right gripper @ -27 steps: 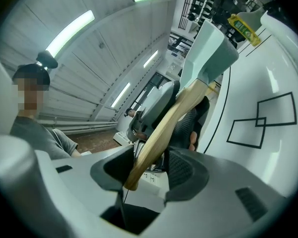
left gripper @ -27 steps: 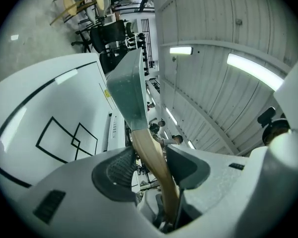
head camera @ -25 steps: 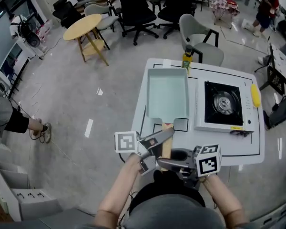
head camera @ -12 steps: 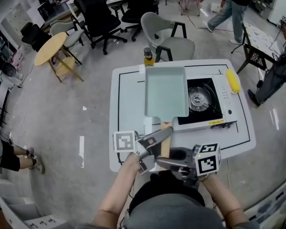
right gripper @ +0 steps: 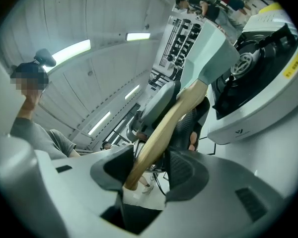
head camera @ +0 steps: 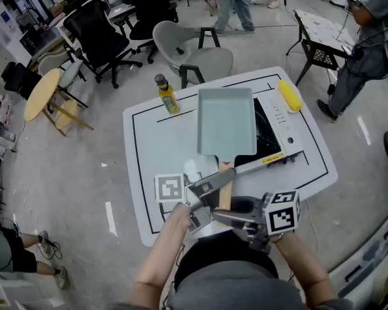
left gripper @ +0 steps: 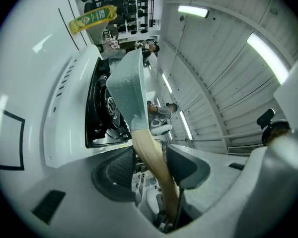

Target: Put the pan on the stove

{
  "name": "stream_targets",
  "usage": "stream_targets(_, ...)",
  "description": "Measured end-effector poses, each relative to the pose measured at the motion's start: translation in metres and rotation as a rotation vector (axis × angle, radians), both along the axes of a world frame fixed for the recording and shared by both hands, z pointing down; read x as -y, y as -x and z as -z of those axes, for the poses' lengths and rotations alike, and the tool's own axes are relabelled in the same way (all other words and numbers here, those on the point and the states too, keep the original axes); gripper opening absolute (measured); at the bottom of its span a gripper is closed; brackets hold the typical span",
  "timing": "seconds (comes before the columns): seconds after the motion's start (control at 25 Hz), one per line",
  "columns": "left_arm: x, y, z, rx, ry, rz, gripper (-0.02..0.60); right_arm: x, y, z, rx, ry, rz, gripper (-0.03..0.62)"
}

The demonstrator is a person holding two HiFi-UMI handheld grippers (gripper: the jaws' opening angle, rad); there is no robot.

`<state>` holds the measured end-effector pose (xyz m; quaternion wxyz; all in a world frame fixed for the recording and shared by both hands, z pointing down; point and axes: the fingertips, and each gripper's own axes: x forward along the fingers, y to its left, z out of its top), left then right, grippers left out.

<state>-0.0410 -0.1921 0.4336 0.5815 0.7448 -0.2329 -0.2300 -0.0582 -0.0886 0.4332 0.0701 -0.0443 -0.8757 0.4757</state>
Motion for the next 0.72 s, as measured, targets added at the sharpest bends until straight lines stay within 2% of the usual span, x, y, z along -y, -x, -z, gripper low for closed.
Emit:
stream_targets(0.4,0.009,-0.025,-0.002,-0.008,0.009,-0.167,0.189,0.013,-0.006,-0.004,-0.016,0.004,-0.167,0.198)
stream_targets(0.72,0.008,-0.029,-0.01,-0.02,0.029,-0.228,0.189,0.016,-0.006,-0.008,-0.024,0.022,-0.244,0.198)
